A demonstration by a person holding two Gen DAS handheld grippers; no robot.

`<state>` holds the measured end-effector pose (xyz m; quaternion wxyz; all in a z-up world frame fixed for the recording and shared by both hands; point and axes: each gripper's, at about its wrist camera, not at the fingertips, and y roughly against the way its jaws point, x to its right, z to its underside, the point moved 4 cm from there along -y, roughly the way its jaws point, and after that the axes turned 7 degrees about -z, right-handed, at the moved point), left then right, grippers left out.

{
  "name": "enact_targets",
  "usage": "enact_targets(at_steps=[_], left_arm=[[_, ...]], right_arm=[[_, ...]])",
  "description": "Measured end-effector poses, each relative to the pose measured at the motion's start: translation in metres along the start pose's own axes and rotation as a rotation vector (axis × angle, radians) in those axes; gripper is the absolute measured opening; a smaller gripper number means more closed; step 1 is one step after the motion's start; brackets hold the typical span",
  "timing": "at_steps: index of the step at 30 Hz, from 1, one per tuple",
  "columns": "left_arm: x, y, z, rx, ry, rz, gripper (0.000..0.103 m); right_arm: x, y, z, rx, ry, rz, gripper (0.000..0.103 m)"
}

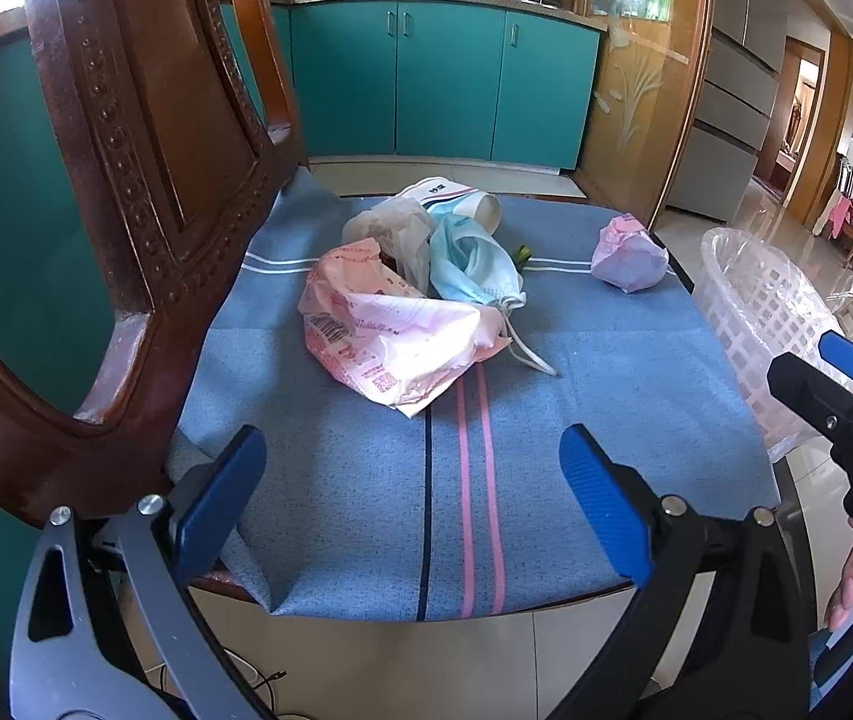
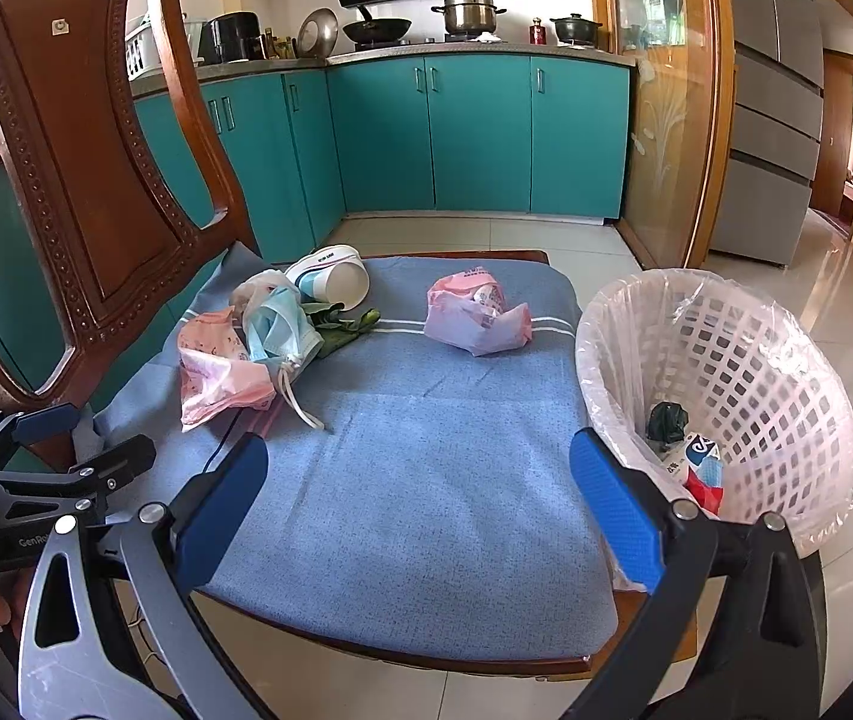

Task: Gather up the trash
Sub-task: 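Grasp the pink printed plastic bag with the left tool, then lift the pink bag with the left tool while the right tool grasps the light blue face mask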

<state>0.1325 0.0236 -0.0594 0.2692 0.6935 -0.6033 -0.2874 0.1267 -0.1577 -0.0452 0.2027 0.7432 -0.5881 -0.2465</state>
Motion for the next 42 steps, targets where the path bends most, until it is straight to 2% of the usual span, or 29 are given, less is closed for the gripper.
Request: enact_targets(at_steps=[9,17,21,24,25,26,28,30,32,36,42], left_arm=[[0.004,-0.014,-0.003,-0.007,-0.017,-0.027,0.098],[0.021,-0.044,-0.011,0.015,-0.115,-0.093,0.098],[0.022,-0.059,-0.022,0.018,-0.109,-0.093,0.096],[0.021,-0.074,-0.030,-0.002,-0.089,-0.082,0.085],[0.021,-0.082,-0.031,-0.021,-0.083,-0.068,0.074],[0.021,-0.089,-0.030,-0.047,-0.084,-0.060,0.057],[0.019,-0.099,-0.029,-0.088,-0.078,-0.041,0.034],[0.016,-0.099,-0.027,-0.100,-0.067,-0.016,0.028],[0.012,-0.089,-0.028,-0.089,-0.065,0.003,0.016],[-0.004,-0.048,-0.036,-0.010,-0.043,0.025,0.013],[-0.030,0.023,-0.043,0.154,0.039,0.057,0.012]], right_arm=[[0.000,-0.002,0.000,-0.009,0.001,-0.001,0.098],[-0.002,-0.007,0.002,-0.021,-0.004,-0.010,0.098],[0.000,-0.012,0.001,-0.030,-0.022,-0.017,0.098],[0.001,-0.016,0.000,-0.033,-0.035,-0.020,0.098],[0.001,-0.018,0.000,-0.036,-0.038,-0.019,0.098],[0.001,-0.019,-0.001,-0.038,-0.041,-0.021,0.098],[-0.001,-0.023,-0.003,-0.043,-0.051,-0.031,0.098],[-0.002,-0.028,-0.005,-0.048,-0.057,-0.038,0.098],[-0.005,-0.034,-0.009,-0.047,-0.061,-0.049,0.098],[-0.015,-0.060,-0.018,-0.059,-0.061,-0.086,0.098],[-0.035,-0.109,-0.031,-0.099,-0.072,-0.155,0.098]])
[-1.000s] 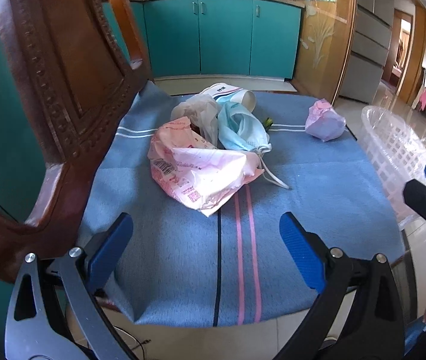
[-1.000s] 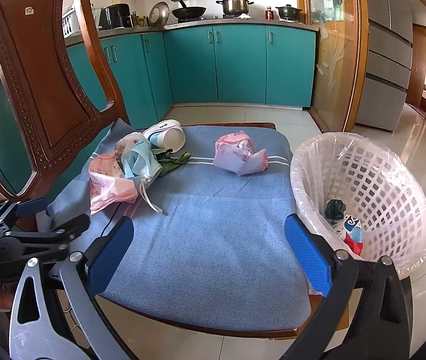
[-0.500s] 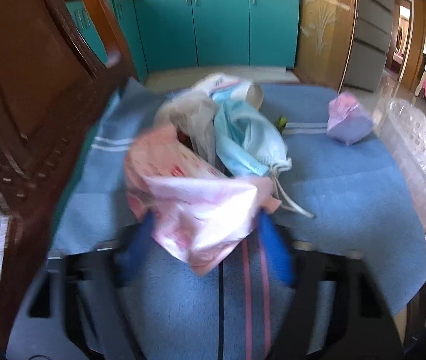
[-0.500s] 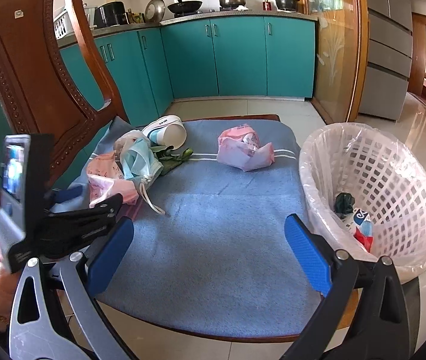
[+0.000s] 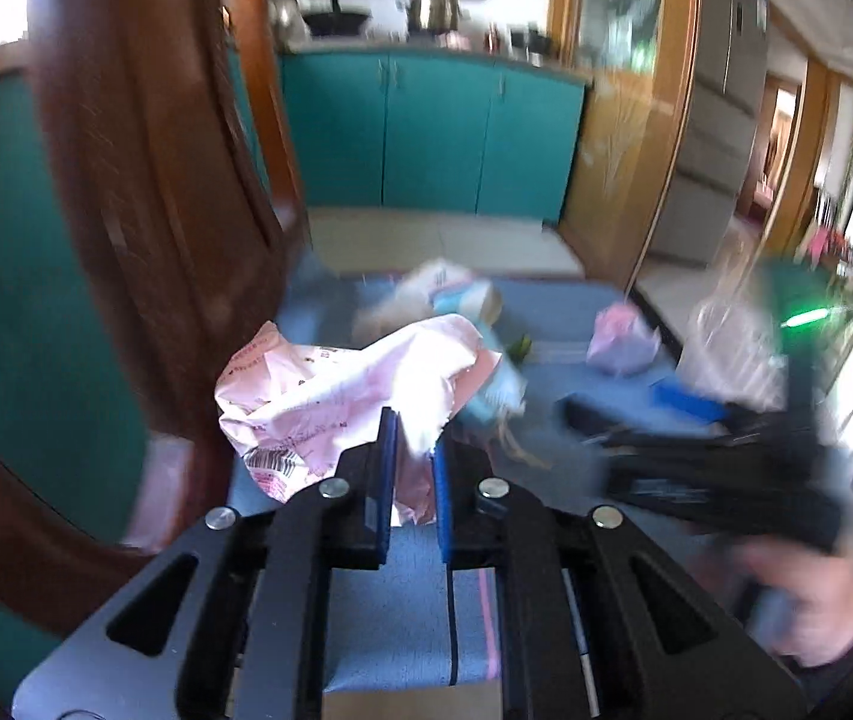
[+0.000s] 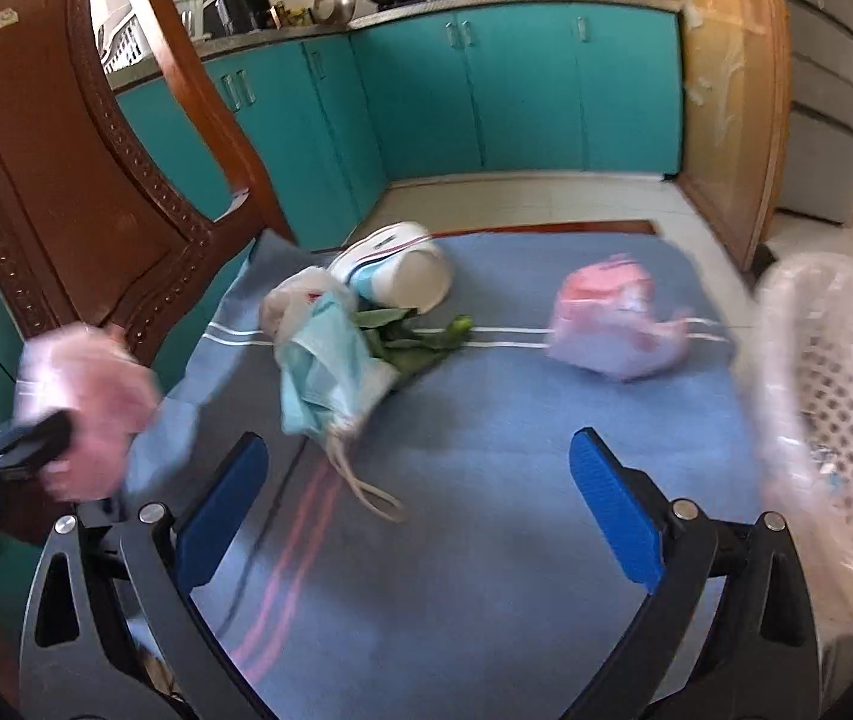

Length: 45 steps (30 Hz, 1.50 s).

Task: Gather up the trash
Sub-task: 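Lift the pink bag with the left tool while the right tool grasps the light blue face mask, then carry the face mask with the right tool into the basket and release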

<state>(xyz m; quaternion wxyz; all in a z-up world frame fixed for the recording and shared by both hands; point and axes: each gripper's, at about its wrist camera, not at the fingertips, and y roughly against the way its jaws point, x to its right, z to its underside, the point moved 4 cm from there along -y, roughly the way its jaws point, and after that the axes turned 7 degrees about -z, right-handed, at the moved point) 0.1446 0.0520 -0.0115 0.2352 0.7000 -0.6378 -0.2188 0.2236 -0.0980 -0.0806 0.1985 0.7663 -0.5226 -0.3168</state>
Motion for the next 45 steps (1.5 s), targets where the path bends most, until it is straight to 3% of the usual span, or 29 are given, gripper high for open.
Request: enact_targets(at_steps=[4,6,7,8,10,13,22,26,31,45], left_arm=[[-0.013,0.021,-0.009,0.088,0.058,0.006,0.012],[-0.017,0.020,-0.009,0.092,0.078,0.017,0.012],[-0.018,0.018,-0.009,0.091,0.083,0.016,0.012],[-0.018,0.017,-0.008,0.090,0.083,0.015,0.012],[-0.019,0.016,-0.007,0.087,0.075,0.019,0.012],[-0.020,0.013,-0.004,0.080,0.070,0.027,0.012],[0.019,0.014,-0.001,0.071,-0.013,0.093,0.012],[0.040,0.016,0.005,0.073,-0.058,0.112,0.012],[0.053,0.014,0.009,0.071,-0.085,0.118,0.012],[0.045,0.016,0.009,0.054,-0.064,0.109,0.012]], right_arm=[[-0.012,-0.042,-0.004,-0.046,-0.017,-0.032,0.098],[-0.016,-0.059,-0.006,-0.051,-0.035,-0.040,0.097],[-0.020,-0.064,-0.008,-0.047,-0.039,-0.058,0.085],[-0.022,-0.068,-0.008,-0.058,-0.031,-0.069,0.060],[-0.029,-0.074,-0.005,-0.101,0.006,-0.092,0.023],[-0.029,-0.049,-0.002,-0.063,0.050,-0.076,0.010],[0.000,0.081,0.006,0.057,-0.003,-0.113,0.010],[0.013,0.112,0.020,0.086,-0.018,-0.107,0.010],[0.015,0.114,0.025,0.080,-0.023,-0.107,0.010],[0.009,0.103,0.024,0.072,0.004,-0.079,0.010]])
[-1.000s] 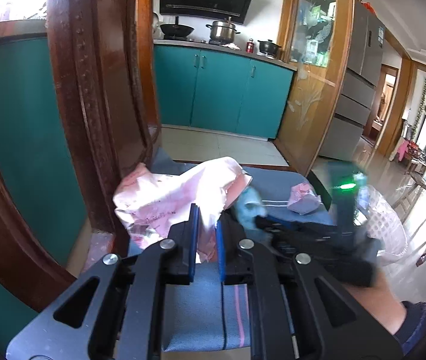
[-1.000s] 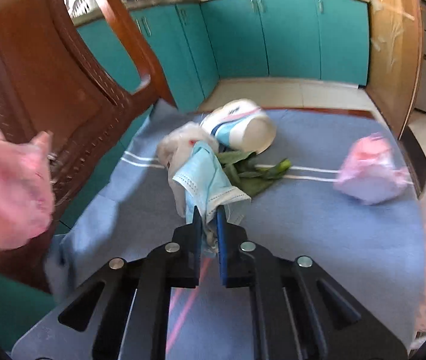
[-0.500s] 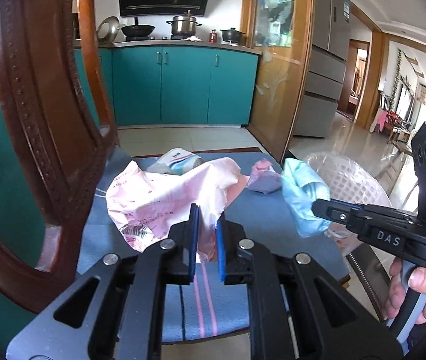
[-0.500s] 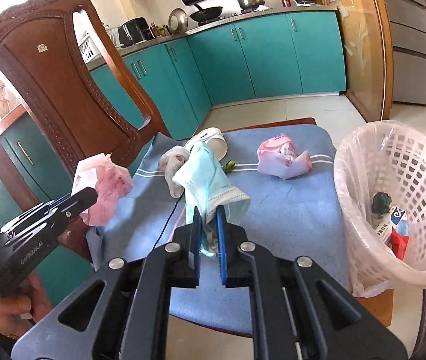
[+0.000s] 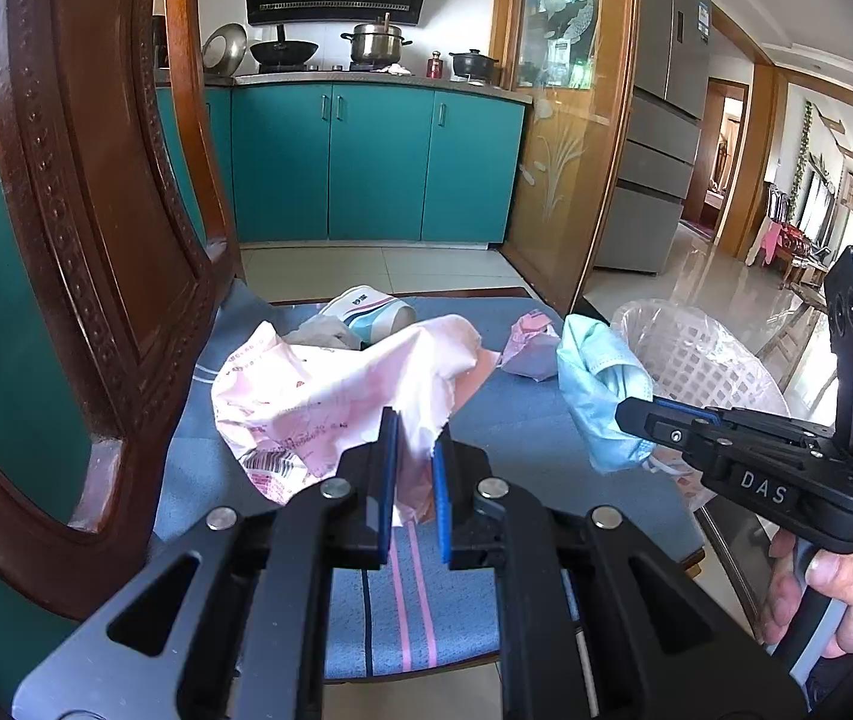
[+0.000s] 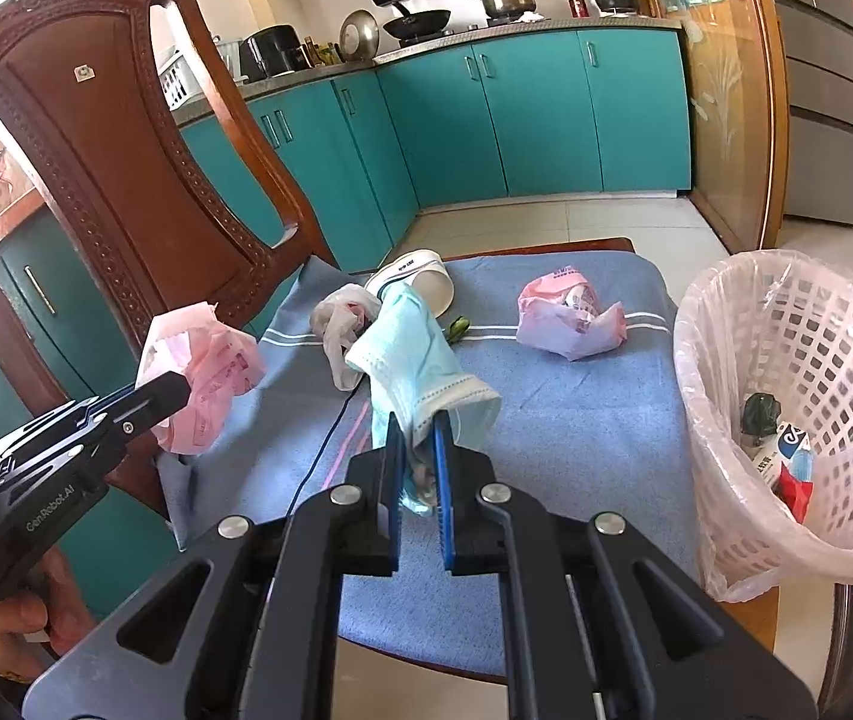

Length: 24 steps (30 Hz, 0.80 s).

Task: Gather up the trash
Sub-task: 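Carry the face mask with the right tool into the basket and release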

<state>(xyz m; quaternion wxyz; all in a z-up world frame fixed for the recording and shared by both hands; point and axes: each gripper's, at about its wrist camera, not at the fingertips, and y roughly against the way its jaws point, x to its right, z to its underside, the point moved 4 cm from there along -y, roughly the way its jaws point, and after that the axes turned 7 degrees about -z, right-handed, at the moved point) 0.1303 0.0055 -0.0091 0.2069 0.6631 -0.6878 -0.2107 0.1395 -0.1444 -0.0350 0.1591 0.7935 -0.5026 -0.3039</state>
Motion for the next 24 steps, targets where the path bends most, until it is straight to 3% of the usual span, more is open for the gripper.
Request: enact_targets(at_steps=[12,16,22,24], left_arm=[[-0.002,0.001,0.001,-0.002,0.002,-0.003,0.012],[-0.002,0.002,0.000,0.003,0.004,0.001,0.012],[0.006,0.003,0.001,0.018,-0.014,0.025,0.012],[0.011,0.003,0.001,0.024,-0.028,0.031,0.012]], right_arm=[[0.000,-0.003,0.000,-0.007,0.004,-0.002,0.010],[0.011,0.011,-0.010,0.047,0.003,0.019,0.010],[0.105,0.057,-0.035,0.195,-0.200,0.155,0.010],[0.140,0.066,-0.034,0.204,-0.259,0.234,0.018]])
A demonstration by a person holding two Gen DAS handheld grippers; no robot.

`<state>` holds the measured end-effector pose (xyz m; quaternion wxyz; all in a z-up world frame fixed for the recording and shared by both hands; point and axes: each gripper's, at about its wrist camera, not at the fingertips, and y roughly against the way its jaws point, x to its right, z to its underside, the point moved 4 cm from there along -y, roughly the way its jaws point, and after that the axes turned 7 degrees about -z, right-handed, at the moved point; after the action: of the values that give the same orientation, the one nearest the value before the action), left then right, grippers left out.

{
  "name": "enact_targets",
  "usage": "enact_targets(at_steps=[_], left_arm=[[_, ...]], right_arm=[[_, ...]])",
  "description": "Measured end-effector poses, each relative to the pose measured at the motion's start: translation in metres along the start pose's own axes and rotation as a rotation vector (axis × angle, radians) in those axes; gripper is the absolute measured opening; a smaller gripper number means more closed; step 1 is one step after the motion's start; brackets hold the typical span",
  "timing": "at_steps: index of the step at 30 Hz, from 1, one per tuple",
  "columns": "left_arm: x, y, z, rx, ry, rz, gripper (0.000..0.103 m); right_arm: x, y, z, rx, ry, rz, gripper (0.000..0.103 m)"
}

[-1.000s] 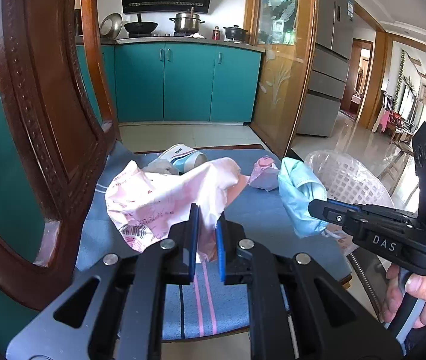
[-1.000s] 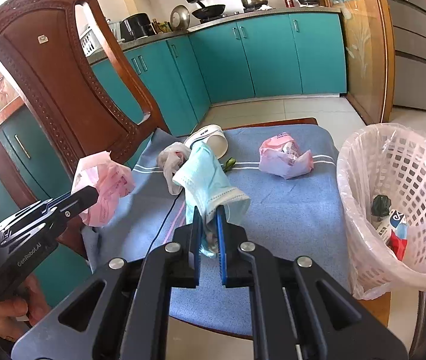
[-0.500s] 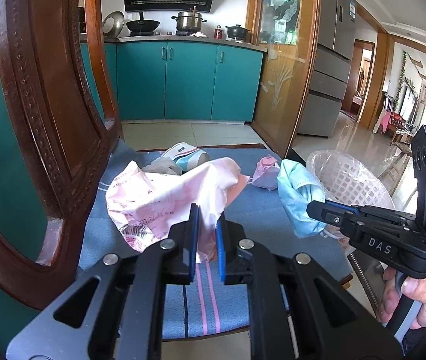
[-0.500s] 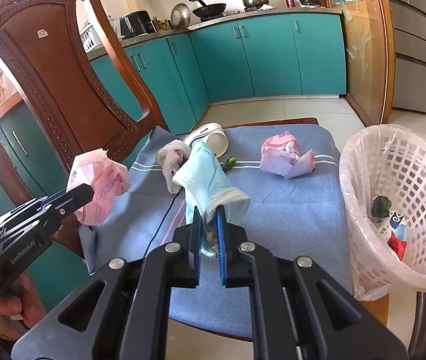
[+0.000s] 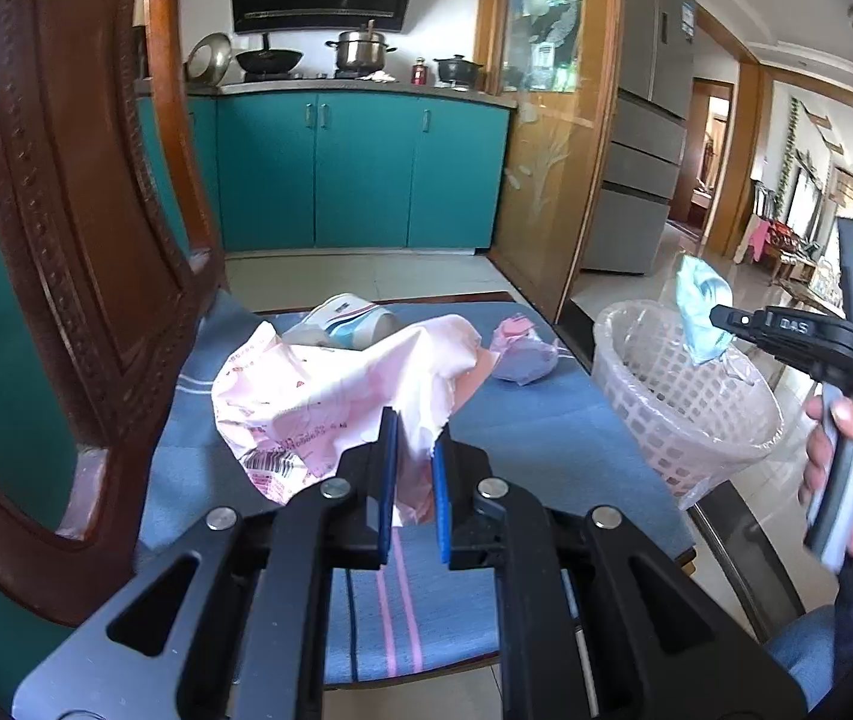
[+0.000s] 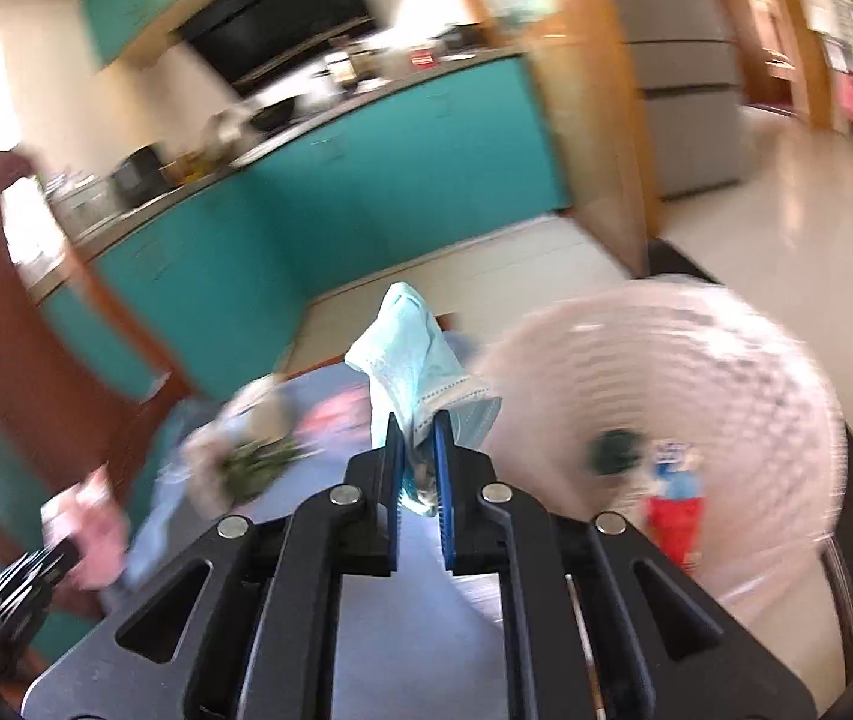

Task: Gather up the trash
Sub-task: 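Carry the face mask with the right tool into the basket and release, then carry the pink bag with the left tool into the basket and release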

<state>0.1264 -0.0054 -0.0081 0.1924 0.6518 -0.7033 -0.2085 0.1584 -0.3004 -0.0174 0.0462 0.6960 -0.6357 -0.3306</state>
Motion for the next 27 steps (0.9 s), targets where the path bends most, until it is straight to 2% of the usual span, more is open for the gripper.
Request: enact_targets(at_steps=[2,4,6,8,10,13,16,19,20,21,22,23,24,25,27], left_arm=[[0.010,0.000,0.000,0.010,-0.017,0.018,0.012],[0.020,0.001,0.001,0.021,-0.038,0.035,0.012],[0.032,0.002,0.001,0.036,-0.059,0.057,0.012],[0.047,0.001,0.001,0.035,-0.081,0.102,0.012],[0.064,-0.002,-0.002,0.009,-0.068,0.182,0.012],[0.095,-0.003,-0.012,0.019,-0.084,0.246,0.012],[0.148,-0.003,-0.030,0.047,-0.152,0.336,0.012],[0.209,-0.009,-0.053,0.076,-0.185,0.461,0.012],[0.224,-0.014,-0.057,0.074,-0.195,0.482,0.015],[0.240,-0.020,-0.060,0.077,-0.211,0.489,0.019],[0.256,-0.031,-0.062,0.101,-0.232,0.454,0.046],[0.260,-0.039,-0.061,0.104,-0.233,0.418,0.080],[0.261,-0.047,-0.060,0.099,-0.226,0.368,0.085],[0.255,-0.055,-0.057,0.094,-0.211,0.317,0.085],[0.237,-0.056,-0.048,0.072,-0.192,0.295,0.085]], right_arm=[[0.027,-0.006,0.002,-0.031,-0.055,0.079,0.067],[0.050,-0.001,0.004,-0.016,-0.174,0.100,0.080],[0.062,0.012,-0.001,0.033,-0.258,0.085,0.084],[0.069,0.031,-0.005,0.119,-0.298,0.086,0.093],[0.076,0.041,-0.007,0.166,-0.330,0.081,0.096],[0.090,0.049,-0.008,0.191,-0.372,0.078,0.096],[0.101,0.062,-0.011,0.244,-0.407,0.081,0.096],[0.113,0.071,-0.017,0.283,-0.434,0.091,0.096],[0.117,0.075,-0.017,0.291,-0.449,0.091,0.096],[0.122,0.078,-0.018,0.306,-0.464,0.094,0.096],[0.124,0.080,-0.017,0.315,-0.471,0.096,0.096],[0.126,0.084,-0.017,0.323,-0.475,0.096,0.096],[0.128,0.086,-0.017,0.331,-0.476,0.099,0.096],[0.127,0.086,-0.017,0.332,-0.475,0.101,0.096],[0.126,0.085,-0.018,0.324,-0.462,0.098,0.096]])
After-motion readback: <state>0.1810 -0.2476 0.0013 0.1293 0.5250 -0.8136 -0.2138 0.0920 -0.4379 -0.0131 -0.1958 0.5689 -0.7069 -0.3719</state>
